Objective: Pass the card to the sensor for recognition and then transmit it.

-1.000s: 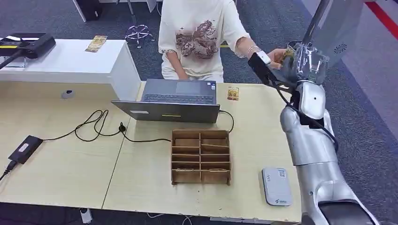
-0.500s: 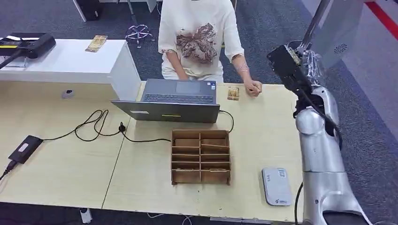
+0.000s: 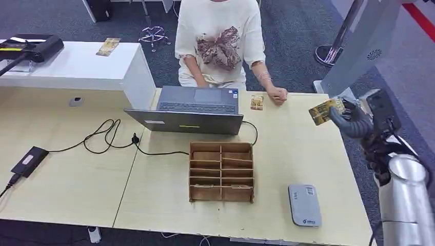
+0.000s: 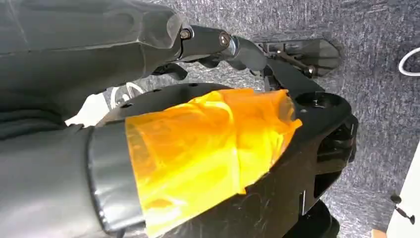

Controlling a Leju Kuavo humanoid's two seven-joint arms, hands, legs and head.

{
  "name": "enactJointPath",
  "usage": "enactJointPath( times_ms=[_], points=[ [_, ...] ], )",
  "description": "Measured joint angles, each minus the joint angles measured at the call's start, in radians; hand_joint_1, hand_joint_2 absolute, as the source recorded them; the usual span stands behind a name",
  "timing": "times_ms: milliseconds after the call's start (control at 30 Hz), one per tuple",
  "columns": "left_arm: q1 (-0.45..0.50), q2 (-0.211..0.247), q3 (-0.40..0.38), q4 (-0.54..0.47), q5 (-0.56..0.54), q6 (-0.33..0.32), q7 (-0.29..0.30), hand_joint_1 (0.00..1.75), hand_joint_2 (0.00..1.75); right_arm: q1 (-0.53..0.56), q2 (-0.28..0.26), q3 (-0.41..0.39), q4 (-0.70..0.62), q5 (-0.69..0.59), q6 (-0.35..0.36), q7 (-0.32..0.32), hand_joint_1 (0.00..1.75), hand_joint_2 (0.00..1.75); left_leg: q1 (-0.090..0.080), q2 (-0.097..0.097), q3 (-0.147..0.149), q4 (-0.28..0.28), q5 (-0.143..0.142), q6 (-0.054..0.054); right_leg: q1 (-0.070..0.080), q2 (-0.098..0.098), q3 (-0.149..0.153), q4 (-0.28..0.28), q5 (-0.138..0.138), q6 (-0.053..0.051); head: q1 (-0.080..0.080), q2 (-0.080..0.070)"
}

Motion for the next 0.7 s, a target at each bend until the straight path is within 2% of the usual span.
enactJointPath(
  times_ms=[133,267,467,700],
  points=[
    [0.002,0.001,0.008,0.000,0.005,-0.003,-0.006,0.00,0.00,0.143,-0.113,-0.020,-0.038,-0.125,0.026,-0.002,1.75,1.75,0.000,0.000,0.000,0.001,-0.001,0.002,0.000,0.000,0.000,-0.001,0.000,0.000,0.000,0.000],
    [0.005,0.001,0.017,0.000,0.011,-0.003,-0.012,0.00,0.00,0.302,-0.175,-0.055,-0.102,-0.177,0.029,-0.016,1.75,1.75,0.000,0.001,0.000,0.000,-0.001,0.002,0.000,0.001,-0.001,0.000,-0.001,0.001,-0.001,0.000],
    [0.005,0.001,0.024,0.000,0.014,0.000,-0.008,0.00,0.00,0.459,-0.205,-0.091,-0.166,-0.189,0.048,-0.024,1.75,1.75,0.000,0.003,0.000,-0.001,-0.001,0.002,0.000,0.003,-0.001,0.000,-0.001,0.001,-0.001,0.000],
    [0.004,0.001,0.024,0.000,0.010,-0.002,-0.014,0.00,0.00,0.511,-0.208,-0.074,-0.206,-0.134,0.061,-0.014,1.75,1.75,0.000,0.006,0.001,0.000,-0.001,0.002,0.000,0.005,-0.001,0.001,0.000,0.002,-0.001,0.000]
  ],
)
